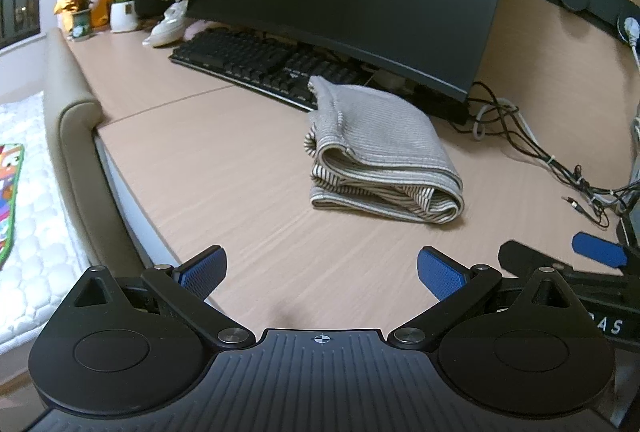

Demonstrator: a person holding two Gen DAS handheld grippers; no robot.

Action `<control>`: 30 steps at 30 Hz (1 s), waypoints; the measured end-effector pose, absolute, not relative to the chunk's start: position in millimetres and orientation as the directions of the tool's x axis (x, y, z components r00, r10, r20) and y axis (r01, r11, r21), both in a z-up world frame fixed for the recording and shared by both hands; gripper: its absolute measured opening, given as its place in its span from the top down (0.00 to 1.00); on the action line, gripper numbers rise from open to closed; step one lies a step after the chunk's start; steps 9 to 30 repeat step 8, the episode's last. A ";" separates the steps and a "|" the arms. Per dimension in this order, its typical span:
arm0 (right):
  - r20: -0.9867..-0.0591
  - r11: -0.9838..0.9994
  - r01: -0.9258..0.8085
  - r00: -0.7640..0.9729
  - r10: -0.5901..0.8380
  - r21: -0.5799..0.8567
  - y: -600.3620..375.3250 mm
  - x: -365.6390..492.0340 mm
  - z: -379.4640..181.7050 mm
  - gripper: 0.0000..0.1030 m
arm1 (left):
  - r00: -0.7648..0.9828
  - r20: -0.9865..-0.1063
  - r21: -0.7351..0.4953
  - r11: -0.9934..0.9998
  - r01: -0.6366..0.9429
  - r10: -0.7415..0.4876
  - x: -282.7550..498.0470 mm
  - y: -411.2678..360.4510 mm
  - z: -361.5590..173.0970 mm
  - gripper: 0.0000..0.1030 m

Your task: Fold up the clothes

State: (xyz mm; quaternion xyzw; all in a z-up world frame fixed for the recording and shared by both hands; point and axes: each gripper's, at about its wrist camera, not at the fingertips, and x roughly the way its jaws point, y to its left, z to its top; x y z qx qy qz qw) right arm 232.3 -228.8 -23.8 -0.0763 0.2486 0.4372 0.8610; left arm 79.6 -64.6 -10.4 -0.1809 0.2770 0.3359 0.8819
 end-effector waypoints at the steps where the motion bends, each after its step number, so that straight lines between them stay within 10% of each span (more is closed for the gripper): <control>1: -0.495 0.609 -0.789 0.497 0.713 0.085 -228.7 232.0 -23.6 0.00 | 0.626 -0.608 -0.136 0.712 -0.689 0.489 80.4 -62.7 -10.2 0.00; 30: -0.506 0.637 -0.766 0.520 0.688 0.079 -219.7 234.7 -18.9 0.00 | 0.666 -0.601 -0.168 0.745 -0.646 0.442 93.4 -37.2 -12.2 0.00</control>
